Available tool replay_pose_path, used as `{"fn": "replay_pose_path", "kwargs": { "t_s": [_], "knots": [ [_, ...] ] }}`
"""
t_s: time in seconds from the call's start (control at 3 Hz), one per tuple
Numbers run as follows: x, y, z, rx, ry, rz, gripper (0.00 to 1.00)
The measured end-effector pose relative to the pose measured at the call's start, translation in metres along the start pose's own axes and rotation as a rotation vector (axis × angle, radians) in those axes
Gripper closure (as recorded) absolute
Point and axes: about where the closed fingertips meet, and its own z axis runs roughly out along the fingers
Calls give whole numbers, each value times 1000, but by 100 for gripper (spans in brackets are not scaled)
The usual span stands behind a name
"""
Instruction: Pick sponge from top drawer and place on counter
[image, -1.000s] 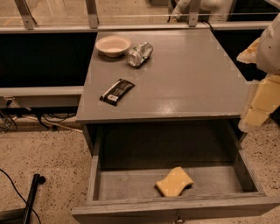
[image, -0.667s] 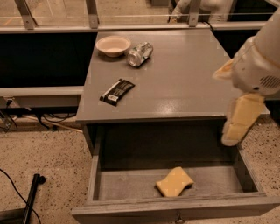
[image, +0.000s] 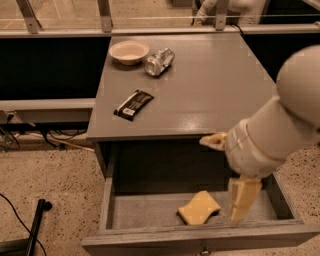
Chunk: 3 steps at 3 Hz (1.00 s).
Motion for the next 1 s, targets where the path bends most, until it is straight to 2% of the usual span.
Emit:
{"fn": "replay_pose_path", "kwargs": {
  "t_s": [0.33, 0.67, 1.0],
  "knots": [
    [12, 12, 20, 35, -12, -36, 0],
    [4, 3, 17, 9, 81, -143, 0],
    [14, -10, 30, -28, 248, -396, 0]
  ]
}}
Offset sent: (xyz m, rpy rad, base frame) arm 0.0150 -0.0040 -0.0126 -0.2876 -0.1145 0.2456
